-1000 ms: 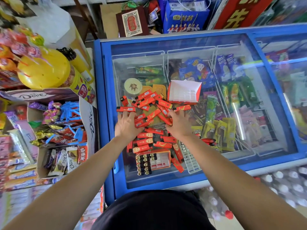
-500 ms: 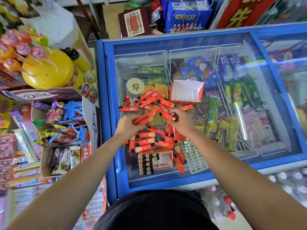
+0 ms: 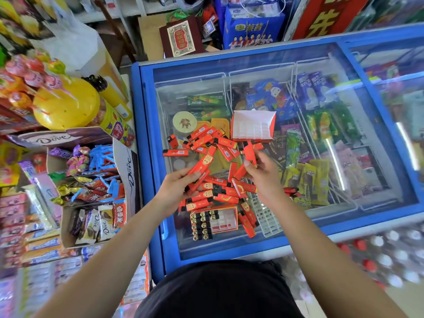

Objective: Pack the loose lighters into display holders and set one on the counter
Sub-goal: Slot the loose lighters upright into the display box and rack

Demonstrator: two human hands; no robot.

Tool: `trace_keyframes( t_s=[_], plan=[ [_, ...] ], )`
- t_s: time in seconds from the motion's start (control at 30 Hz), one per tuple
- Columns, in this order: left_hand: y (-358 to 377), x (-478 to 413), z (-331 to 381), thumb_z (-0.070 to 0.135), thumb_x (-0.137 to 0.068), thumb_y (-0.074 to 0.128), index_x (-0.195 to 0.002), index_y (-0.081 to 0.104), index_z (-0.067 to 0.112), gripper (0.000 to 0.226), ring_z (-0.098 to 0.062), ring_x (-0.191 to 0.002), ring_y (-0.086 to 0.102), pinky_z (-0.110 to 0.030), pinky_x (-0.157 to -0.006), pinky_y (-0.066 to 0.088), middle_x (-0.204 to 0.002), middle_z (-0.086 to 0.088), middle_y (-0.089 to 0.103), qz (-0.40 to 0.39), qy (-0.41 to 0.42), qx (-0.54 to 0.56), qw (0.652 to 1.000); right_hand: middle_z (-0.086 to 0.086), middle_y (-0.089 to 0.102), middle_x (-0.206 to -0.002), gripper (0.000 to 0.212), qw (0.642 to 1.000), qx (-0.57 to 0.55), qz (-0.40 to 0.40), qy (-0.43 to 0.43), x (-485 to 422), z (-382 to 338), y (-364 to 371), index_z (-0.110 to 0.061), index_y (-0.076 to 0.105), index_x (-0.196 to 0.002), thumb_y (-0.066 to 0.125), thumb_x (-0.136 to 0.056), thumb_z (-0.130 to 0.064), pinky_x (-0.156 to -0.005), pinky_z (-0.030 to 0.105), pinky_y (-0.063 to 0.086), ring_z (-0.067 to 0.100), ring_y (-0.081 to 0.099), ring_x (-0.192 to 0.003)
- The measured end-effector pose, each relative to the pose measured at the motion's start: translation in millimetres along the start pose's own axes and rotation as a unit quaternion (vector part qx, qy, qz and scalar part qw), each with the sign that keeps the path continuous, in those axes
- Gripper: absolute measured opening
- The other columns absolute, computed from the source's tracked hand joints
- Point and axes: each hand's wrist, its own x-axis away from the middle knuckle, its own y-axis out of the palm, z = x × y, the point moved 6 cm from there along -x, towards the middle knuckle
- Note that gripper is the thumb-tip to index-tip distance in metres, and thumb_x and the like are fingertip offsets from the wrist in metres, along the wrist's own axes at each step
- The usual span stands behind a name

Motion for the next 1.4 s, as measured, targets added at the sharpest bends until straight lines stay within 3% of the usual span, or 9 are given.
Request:
trace_keyframes(
  t_s=[0.1,0.27,0.5,0.77,0.87,0.93,1.07,1.23,1.4],
  plan=[
    [11,12,-4,0.018,-0.098,0.065,-0.121,0.069,0.006,0.026,-0.016,-0.077,0.068,-0.023,-0.067,0.057,-0.088,-0.008,0.070,-0.017,-0.002,0.018,1.000,0.021,0.065,-0.120,0.036,0.982,-0.158,-0.064,0.079,19,10,5,-0.005,0.057,-0.133,0.060,-0.097,-0.003,-0.084,0.043,0.059,0.035,0.066,-0.103],
    [30,26,-16,0.016,-0.097,0.067,-0.121,0.068,0.006,0.026,-0.023,-0.089,0.073,-0.027,-0.073,0.060,-0.097,-0.012,0.073,0.012,0.002,0.051,0.999,0.018,0.068,-0.113,0.034,0.960,-0.231,-0.111,0.117,50,15,14,0.000,0.057,-0.130,0.059,-0.096,0.001,-0.091,0.046,0.059,0.033,0.069,-0.103],
    [55,49,-25,0.008,-0.093,0.070,-0.117,0.069,0.005,0.023,-0.025,-0.092,0.073,-0.040,-0.091,0.060,-0.102,-0.012,0.075,0.011,0.024,0.077,0.997,0.024,0.070,-0.110,0.029,0.968,-0.223,-0.076,0.089,79,22,27,0.000,0.054,-0.121,0.063,-0.093,0.003,-0.088,0.043,0.060,0.035,0.072,-0.097],
    [41,64,-23,0.003,-0.091,0.072,-0.111,0.073,0.001,0.020,-0.022,-0.086,0.073,-0.025,-0.074,0.061,-0.091,-0.008,0.076,0.045,0.051,0.091,0.994,0.018,0.070,-0.107,0.014,0.971,-0.200,-0.085,0.099,91,25,25,-0.007,0.060,-0.107,0.064,-0.095,-0.013,-0.085,0.041,0.058,0.033,0.070,-0.097],
    [29,68,-27,0.002,-0.089,0.073,-0.111,0.073,0.002,0.022,-0.025,-0.092,0.074,-0.023,-0.072,0.060,-0.103,-0.015,0.075,0.060,0.045,0.118,0.990,0.012,0.065,-0.104,0.008,0.984,-0.138,-0.067,0.086,96,29,17,-0.011,0.066,-0.102,0.066,-0.095,-0.016,-0.081,0.034,0.050,0.024,0.064,-0.093],
    [20,72,-31,0.001,-0.089,0.072,-0.111,0.073,0.003,0.022,-0.019,-0.085,0.075,-0.023,-0.070,0.060,-0.095,-0.009,0.076,0.072,0.042,0.136,0.987,0.013,0.063,-0.098,0.013,0.996,-0.058,-0.049,0.054,98,32,10,-0.014,0.071,-0.106,0.070,-0.093,-0.014,-0.079,0.031,0.046,0.021,0.059,-0.088],
    [-1,79,-45,0.001,-0.088,0.073,-0.112,0.073,0.002,0.024,-0.024,-0.088,0.073,-0.021,-0.066,0.059,-0.093,-0.009,0.076,0.100,0.036,0.142,0.984,0.010,0.069,-0.094,0.015,0.995,0.081,-0.047,-0.012,106,35,2,-0.019,0.073,-0.103,0.075,-0.089,-0.015,-0.083,0.036,0.051,0.018,0.063,-0.087],
    [-13,91,-59,0.002,-0.088,0.074,-0.114,0.072,0.000,0.026,-0.021,-0.084,0.074,-0.022,-0.067,0.060,-0.093,-0.010,0.076,0.115,0.032,0.149,0.982,-0.002,0.076,-0.097,0.016,0.991,0.125,-0.052,-0.019,115,31,2,-0.018,0.071,-0.102,0.073,-0.090,-0.008,-0.091,0.041,0.056,0.018,0.070,-0.093],
    [-10,92,-61,0.002,-0.088,0.074,-0.113,0.073,0.002,0.025,-0.024,-0.088,0.073,-0.021,-0.067,0.059,-0.093,-0.008,0.077,0.114,0.032,0.157,0.980,-0.007,0.077,-0.095,0.041,0.978,0.196,-0.047,-0.061,105,5,2,-0.023,0.058,-0.124,0.074,-0.089,-0.011,-0.087,0.030,0.057,0.007,0.072,-0.091]
  ],
)
